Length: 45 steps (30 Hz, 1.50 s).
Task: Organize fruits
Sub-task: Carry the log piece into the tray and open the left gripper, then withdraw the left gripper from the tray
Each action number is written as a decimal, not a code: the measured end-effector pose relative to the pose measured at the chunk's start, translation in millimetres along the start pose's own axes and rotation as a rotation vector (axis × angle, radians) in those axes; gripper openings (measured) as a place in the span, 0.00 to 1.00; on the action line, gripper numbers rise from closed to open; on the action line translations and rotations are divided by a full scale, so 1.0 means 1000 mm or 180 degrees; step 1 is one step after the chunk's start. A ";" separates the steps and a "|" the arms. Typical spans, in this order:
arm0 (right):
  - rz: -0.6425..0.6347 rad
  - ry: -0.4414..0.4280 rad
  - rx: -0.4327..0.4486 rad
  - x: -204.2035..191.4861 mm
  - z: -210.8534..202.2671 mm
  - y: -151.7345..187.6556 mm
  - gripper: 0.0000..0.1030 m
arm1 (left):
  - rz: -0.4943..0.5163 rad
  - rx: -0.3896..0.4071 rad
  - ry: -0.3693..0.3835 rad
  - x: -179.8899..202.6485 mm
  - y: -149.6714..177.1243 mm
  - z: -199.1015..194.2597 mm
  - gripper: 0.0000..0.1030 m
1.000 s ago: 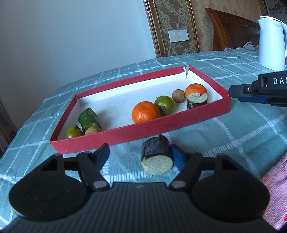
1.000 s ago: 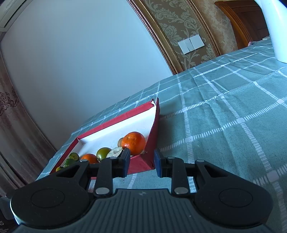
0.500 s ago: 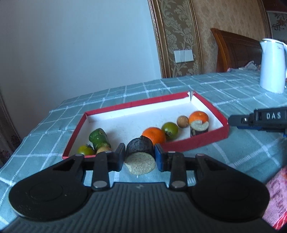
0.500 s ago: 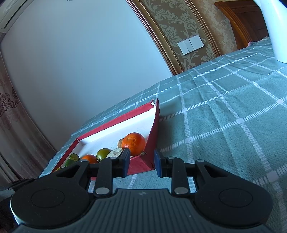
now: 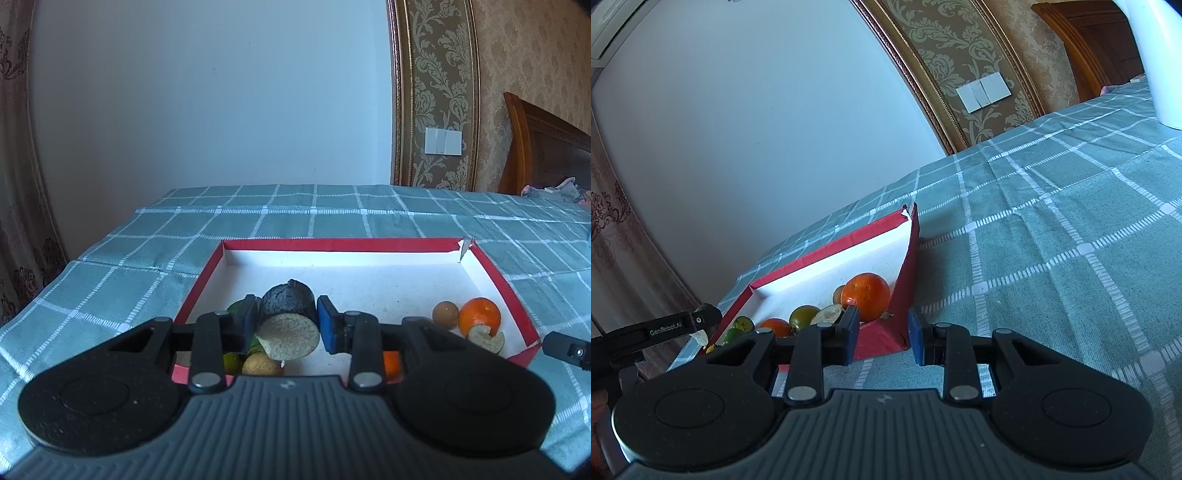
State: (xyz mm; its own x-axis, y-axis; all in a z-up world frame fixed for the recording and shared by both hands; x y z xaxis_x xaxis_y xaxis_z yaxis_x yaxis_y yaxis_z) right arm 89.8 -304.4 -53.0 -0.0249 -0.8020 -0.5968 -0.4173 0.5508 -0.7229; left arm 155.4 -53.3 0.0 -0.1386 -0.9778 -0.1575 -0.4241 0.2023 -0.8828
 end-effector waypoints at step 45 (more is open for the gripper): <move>0.0000 0.0007 0.0005 0.000 0.000 0.000 0.27 | 0.0028 -0.0001 0.0048 0.011 0.015 -0.040 1.00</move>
State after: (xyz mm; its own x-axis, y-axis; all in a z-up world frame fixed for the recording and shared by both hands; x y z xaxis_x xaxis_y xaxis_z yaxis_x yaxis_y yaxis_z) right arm 89.6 -304.5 -53.3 -0.0269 -0.8026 -0.5959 -0.4159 0.5510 -0.7235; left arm 111.2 -58.3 2.7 -0.1558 -0.9750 -0.1584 -0.4231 0.2108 -0.8812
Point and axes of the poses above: each gripper's, at about its wrist camera, not at the fingertips, and z roughly the way its jaws point, x to its right, y to its underside, the point moved 8 cm from there along z, roughly the way its jaws point, and after that the axes turned 7 degrees about z, right-handed, at the moved point
